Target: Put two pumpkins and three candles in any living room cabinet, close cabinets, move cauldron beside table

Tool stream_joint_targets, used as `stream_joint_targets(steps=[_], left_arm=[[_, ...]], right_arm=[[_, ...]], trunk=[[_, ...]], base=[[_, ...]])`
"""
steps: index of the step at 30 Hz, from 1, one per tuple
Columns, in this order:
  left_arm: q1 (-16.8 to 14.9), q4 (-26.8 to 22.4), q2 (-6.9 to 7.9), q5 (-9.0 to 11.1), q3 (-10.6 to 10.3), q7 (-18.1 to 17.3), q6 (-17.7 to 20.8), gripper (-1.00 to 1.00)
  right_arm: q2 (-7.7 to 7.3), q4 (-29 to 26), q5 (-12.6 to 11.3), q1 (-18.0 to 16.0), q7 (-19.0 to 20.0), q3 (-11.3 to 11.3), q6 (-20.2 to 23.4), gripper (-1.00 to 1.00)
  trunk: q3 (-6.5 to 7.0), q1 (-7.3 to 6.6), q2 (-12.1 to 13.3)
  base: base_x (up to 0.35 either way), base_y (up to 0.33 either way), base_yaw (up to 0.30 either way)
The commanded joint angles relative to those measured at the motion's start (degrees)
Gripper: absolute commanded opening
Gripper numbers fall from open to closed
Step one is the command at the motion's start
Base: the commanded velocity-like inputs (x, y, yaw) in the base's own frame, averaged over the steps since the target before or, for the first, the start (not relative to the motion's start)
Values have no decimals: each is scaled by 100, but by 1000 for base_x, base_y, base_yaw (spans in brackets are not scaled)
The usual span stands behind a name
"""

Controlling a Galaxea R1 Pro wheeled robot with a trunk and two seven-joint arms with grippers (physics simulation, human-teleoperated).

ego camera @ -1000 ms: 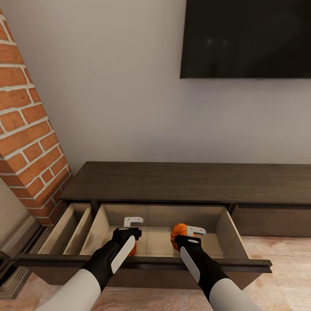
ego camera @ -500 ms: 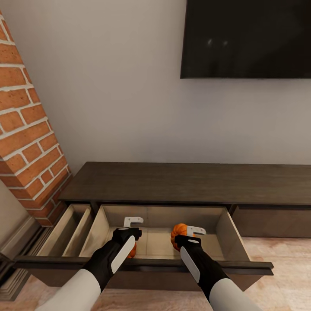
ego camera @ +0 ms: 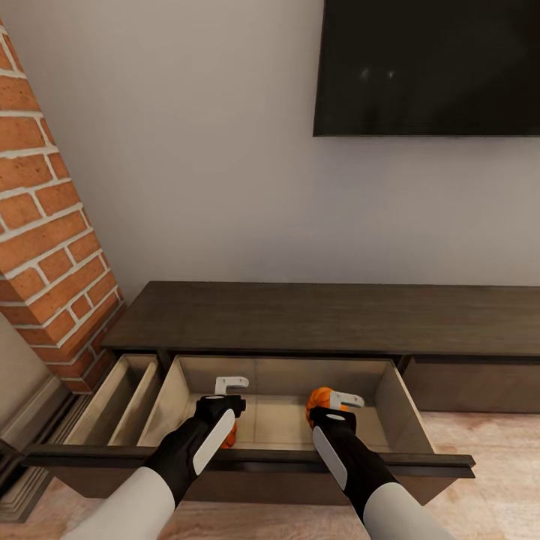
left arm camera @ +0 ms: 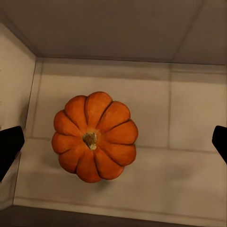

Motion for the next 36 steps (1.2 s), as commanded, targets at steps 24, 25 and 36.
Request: stream_joint_targets(steps=[24,25,36], left_arm=[[9,-526,6,116,-12,201,582,100],[7,-537,3,117,-14,201,597,100],[5,-642,18,640,91,206,1189,100]], right_arm=[[-9,50,-405,-296,158,28,751,-100],[-7,45,-410,-301,160,28,756,-100],[-13,52,-574,-304,150,6,748,-100]], trunk=[[-5,-1,-2],[-5,-1,-2],[-5,-1,-2]], base=[[0,5,0],[0,0,0],[17,4,0]])
